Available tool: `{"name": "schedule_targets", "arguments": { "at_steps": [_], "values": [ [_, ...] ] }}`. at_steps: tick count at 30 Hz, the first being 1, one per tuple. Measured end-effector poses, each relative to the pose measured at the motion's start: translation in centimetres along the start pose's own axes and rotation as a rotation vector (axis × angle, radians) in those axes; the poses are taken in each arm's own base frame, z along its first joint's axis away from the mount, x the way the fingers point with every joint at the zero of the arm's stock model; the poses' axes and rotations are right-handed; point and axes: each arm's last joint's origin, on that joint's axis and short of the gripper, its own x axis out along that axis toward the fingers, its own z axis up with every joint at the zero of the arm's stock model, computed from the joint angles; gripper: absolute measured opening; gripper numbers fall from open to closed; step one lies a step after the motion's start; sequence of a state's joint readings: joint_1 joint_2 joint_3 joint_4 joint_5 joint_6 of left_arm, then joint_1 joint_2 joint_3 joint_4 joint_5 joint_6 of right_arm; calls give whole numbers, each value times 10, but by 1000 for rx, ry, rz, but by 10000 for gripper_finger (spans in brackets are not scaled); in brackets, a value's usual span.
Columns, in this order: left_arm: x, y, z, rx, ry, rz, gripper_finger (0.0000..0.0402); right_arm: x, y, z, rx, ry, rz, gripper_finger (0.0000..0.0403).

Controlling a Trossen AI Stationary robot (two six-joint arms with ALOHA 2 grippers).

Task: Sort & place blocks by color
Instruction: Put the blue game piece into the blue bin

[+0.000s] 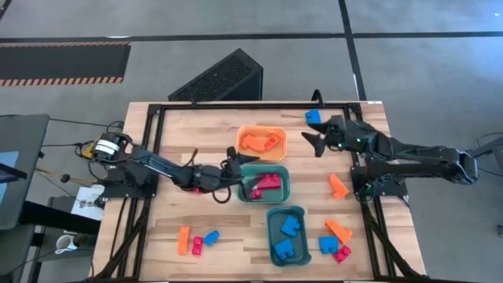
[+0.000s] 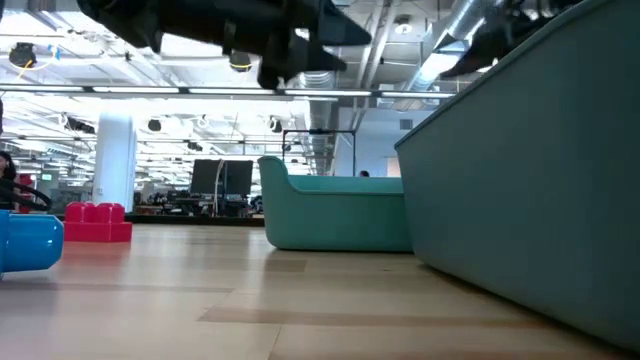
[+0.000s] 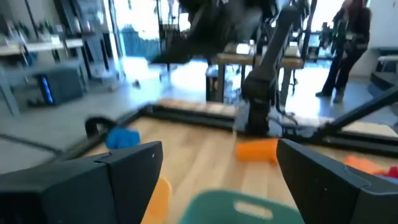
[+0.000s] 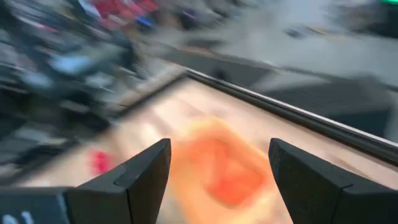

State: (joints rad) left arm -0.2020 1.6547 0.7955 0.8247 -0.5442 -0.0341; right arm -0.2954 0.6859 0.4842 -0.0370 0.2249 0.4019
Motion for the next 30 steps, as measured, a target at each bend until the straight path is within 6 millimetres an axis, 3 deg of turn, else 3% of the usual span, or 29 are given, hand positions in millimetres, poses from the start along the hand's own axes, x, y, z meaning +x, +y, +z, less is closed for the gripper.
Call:
{"name": "schedule_targets", "arguments": {
  "at_steps": [4,13,19,24,30],
  "values": [
    [-9,8,9,9,-41,2,289,6,-12,4,-26,93,-182,291],
    [-18,45,-9,-132,-146,-118,272,37,-55,10,30,192,-417,291],
    [-20,71,-8,-205,-236,-131,262,65,-92,19,38,290,-534,291],
    [-24,74,-17,-245,-188,-133,255,85,-127,20,84,381,-653,291],
    [-28,66,-26,-240,-121,-148,250,111,-159,6,137,511,-668,291]
  ]
}}
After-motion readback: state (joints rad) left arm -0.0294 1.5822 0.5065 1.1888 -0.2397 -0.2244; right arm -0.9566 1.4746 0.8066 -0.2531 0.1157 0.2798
